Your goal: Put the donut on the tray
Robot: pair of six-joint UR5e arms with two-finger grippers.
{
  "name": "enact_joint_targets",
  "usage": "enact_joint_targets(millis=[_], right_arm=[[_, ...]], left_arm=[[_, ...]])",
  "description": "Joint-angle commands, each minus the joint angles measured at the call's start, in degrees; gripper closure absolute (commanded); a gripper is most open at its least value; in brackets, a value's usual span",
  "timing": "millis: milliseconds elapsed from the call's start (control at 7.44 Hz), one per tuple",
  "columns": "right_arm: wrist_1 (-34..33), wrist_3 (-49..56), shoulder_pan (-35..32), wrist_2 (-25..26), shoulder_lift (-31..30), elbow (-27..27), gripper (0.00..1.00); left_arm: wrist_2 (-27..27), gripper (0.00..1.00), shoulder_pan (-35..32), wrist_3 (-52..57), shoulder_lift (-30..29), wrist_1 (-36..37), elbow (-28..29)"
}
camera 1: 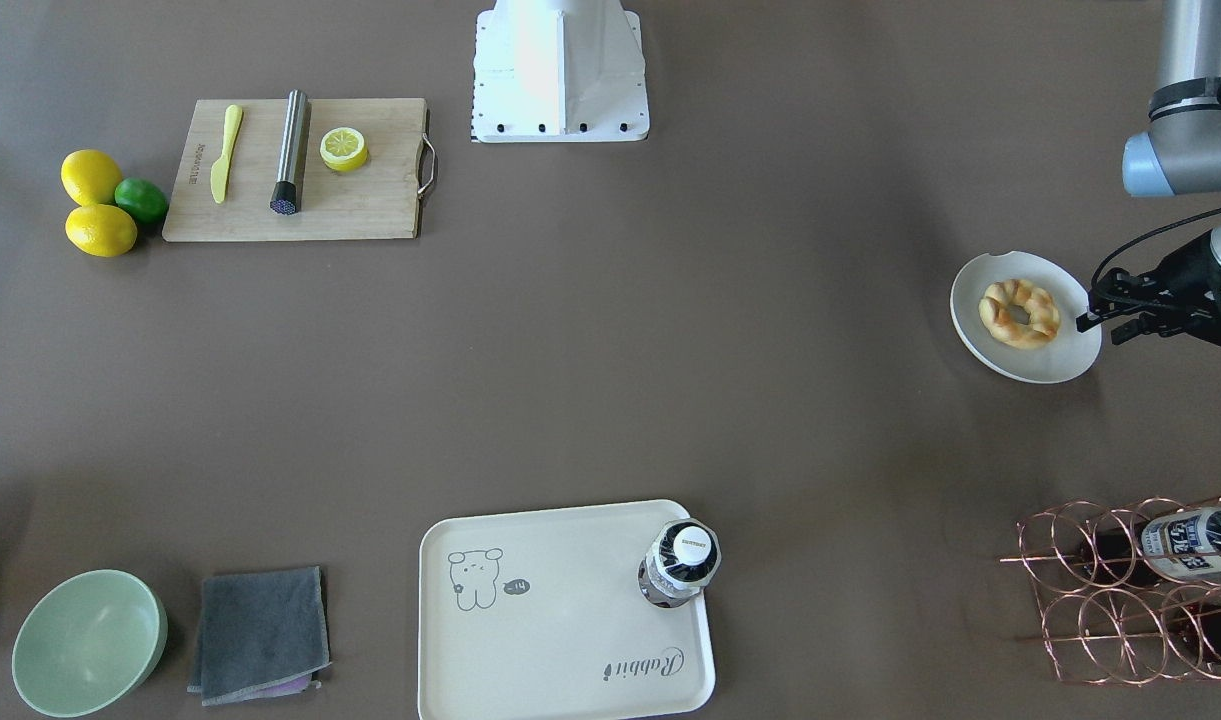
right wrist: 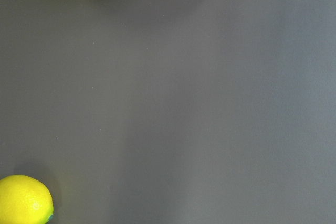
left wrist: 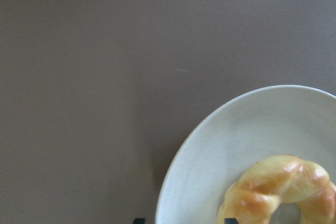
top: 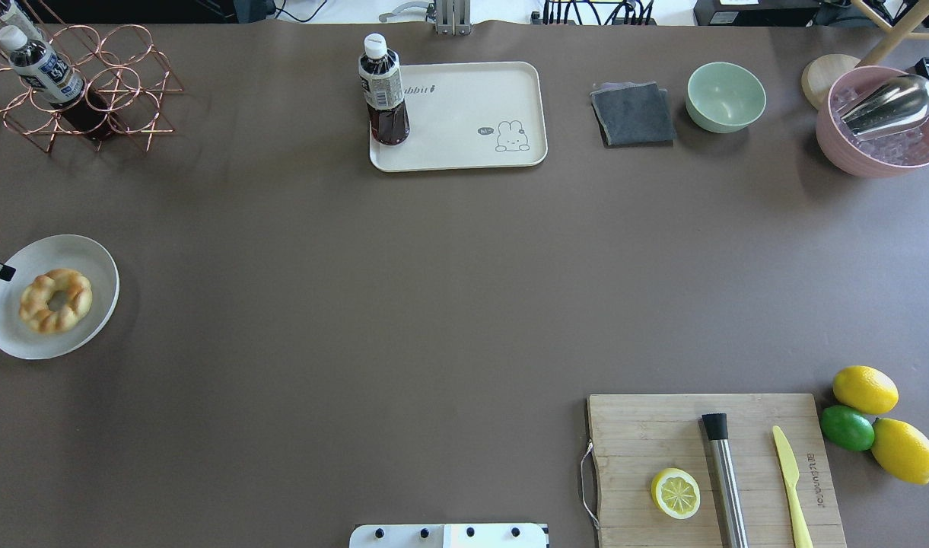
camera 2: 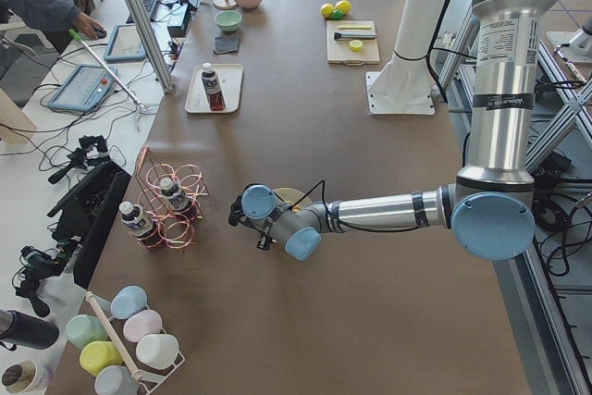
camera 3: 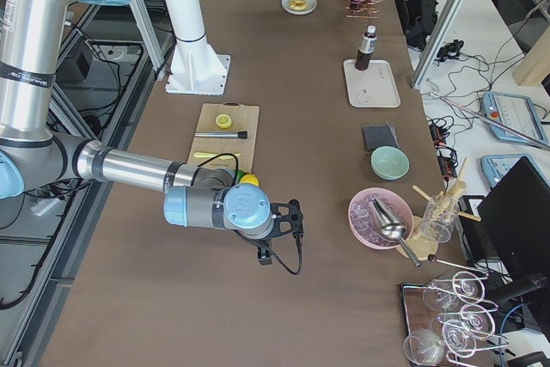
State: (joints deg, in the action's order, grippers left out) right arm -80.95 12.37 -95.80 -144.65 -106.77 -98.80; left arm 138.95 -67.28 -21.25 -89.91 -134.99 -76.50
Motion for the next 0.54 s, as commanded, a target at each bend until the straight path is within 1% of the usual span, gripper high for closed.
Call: enact_joint_targets(millis=[0, 134, 403], right_arm=[[0.0, 0.0, 0.0, -0.1, -0.8, -0.1, 0.0], [0.0, -0.1, 0.0, -1.2, -0.9, -0.3, 0.0], [0.0, -0.1, -0.1, -1.2, -1.2, -0.5, 0.0]], left_arm=[[-1.8, 0.51, 0.1, 0.0, 0.2, -0.1, 0.0], [-1.8, 0.55, 0.2, -0.3, 0.1, -0.2, -0.2], [-1.8, 0.56, 0.7, 0.1, 0.1, -0.2, 0.0]])
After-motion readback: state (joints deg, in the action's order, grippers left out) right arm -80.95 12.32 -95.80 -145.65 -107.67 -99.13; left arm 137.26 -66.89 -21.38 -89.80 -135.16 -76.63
